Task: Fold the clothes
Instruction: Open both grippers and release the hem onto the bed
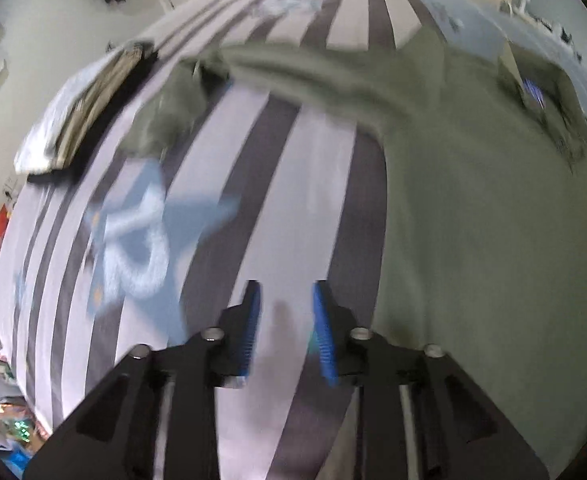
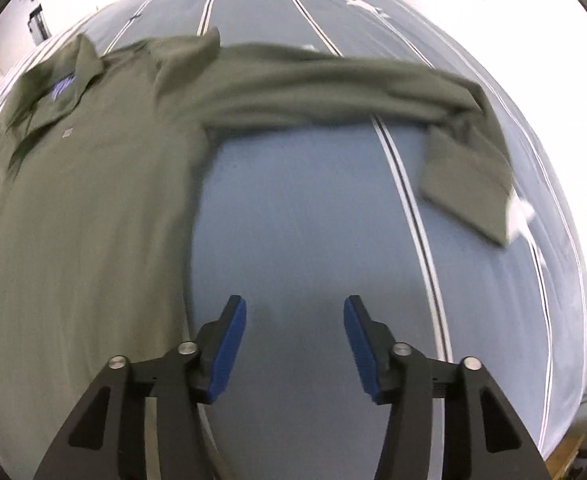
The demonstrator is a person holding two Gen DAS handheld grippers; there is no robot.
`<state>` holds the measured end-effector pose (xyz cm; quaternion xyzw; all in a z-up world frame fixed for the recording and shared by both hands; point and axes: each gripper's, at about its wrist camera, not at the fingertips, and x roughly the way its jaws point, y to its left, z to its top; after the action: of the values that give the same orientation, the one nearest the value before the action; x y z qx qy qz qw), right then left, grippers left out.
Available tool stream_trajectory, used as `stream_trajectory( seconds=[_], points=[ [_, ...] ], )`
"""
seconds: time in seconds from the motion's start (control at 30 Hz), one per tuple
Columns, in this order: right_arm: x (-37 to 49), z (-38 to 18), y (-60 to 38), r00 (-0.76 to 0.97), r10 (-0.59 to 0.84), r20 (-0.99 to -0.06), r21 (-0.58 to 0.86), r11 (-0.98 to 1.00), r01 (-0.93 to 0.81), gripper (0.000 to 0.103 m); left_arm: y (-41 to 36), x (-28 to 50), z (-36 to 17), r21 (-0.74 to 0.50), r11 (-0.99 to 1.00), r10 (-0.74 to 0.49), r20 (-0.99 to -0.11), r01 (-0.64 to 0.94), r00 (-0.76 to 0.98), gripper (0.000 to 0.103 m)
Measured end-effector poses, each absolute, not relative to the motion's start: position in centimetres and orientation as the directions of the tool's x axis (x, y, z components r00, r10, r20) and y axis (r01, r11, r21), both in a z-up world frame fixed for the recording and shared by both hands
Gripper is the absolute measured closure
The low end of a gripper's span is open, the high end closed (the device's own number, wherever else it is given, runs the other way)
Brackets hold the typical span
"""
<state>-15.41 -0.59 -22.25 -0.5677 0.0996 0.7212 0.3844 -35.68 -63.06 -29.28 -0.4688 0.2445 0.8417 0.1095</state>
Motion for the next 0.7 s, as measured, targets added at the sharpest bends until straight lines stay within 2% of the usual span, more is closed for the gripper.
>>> stream_trajectory(
  seconds=[0.07, 0.13, 0.2, 0.27, 0.33, 0.43, 0.47, 0.5, 0.6, 0.7],
  points=[
    [-16.3, -24.7, 1.5, -0.068, 0.449, -0.891, -0.291, -0.678, -0.675, 0.054, -62.5, -36.8, -28.8, 0.306, -0.854, -0.019, -0.826, -0.42, -0.563, 0.052],
    [-18.3, -28.0, 4.7, -0.07, 0.459, -0.886, -0.294, -0.671, -0.681, 0.053, -60.8, -38.4, -28.7, 0.302, -0.849, 0.007, -0.814, -0.433, -0.581, 0.047],
    [-20.5, -27.9, 5.1, -0.081, 0.488, -0.869, -0.302, -0.653, -0.694, 0.053, -60.0, -41.2, -28.6, 0.311, -0.841, 0.011, -0.808, -0.442, -0.589, 0.047],
    [-22.5, -27.8, 5.4, -0.087, 0.516, -0.852, -0.313, -0.636, -0.706, 0.044, -59.7, -44.4, -28.6, 0.331, -0.831, 0.003, -0.8, -0.446, -0.599, 0.047],
    [-24.5, -28.0, 5.9, -0.09, 0.537, -0.838, -0.316, -0.614, -0.723, 0.041, -60.3, -47.5, -28.3, 0.374, -0.818, -0.02, -0.779, -0.437, -0.627, 0.047],
    [-27.9, -29.0, 6.6, -0.089, 0.558, -0.825, -0.325, -0.597, -0.733, 0.041, -62.4, -52.0, -27.2, 0.434, -0.804, -0.064, -0.744, -0.408, -0.665, 0.047],
    [-28.5, -26.8, 3.5, -0.083, 0.563, -0.822, -0.333, -0.594, -0.732, 0.041, -63.2, -53.5, -26.9, 0.449, -0.801, -0.08, -0.736, -0.396, -0.672, 0.047],
    [-29.5, -27.4, 3.8, -0.081, 0.568, -0.819, -0.34, -0.595, -0.728, 0.041, -64.0, -55.0, -26.8, 0.458, -0.799, -0.092, -0.733, -0.389, -0.674, 0.047],
    [-34.1, -31.0, 6.3, -0.076, 0.58, -0.811, -0.363, -0.602, -0.711, 0.041, -66.0, -59.2, -27.6, 0.466, -0.792, -0.117, -0.75, -0.394, -0.651, 0.045],
    [-37.2, -31.2, 3.5, -0.066, 0.586, -0.808, -0.382, -0.605, -0.699, 0.041, -67.0, -61.8, -29.8, 0.468, -0.75, -0.125, -0.794, -0.467, -0.595, 0.045]
  ],
)
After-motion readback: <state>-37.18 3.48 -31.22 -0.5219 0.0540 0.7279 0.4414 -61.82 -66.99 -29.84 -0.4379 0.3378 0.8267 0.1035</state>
